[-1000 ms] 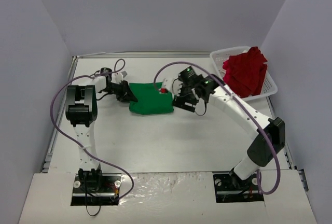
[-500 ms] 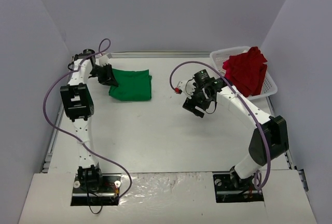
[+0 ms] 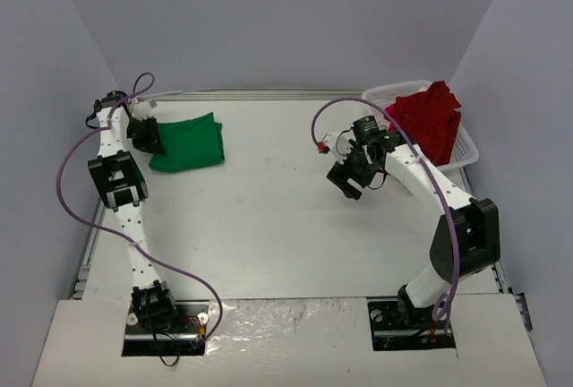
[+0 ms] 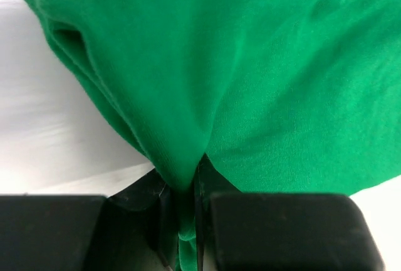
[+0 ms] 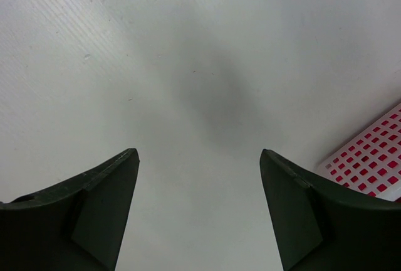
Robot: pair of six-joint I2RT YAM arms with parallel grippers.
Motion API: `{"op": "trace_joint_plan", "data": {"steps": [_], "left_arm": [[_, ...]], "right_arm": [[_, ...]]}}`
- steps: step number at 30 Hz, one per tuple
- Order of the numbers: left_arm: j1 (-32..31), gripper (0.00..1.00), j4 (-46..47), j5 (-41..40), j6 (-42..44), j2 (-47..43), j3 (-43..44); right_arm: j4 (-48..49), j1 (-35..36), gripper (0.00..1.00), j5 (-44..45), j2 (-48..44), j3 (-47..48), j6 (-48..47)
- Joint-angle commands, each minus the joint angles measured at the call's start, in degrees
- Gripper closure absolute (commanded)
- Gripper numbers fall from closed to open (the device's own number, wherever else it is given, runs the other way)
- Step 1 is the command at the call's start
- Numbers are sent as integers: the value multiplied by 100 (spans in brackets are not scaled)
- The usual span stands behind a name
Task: Fold and stack the t-shirts
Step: Put the neatly folded tshirt into the corner of the board with the left arm
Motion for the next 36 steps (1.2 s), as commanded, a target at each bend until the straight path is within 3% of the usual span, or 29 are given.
{"op": "trace_joint_plan", "data": {"steps": [1,8,36], "left_arm": [[-40,97,256,-697,305,-560,-112],[-58,97,642,-1295,437,-753,-86],[4,96,1381,-2270,499,-912,-24]], "right_arm": [[-86,-95,26,-233,148,-17,73],[-95,-201,25,-330,341,9,73],[-86,-351,23,-418,737,-53,2]]}}
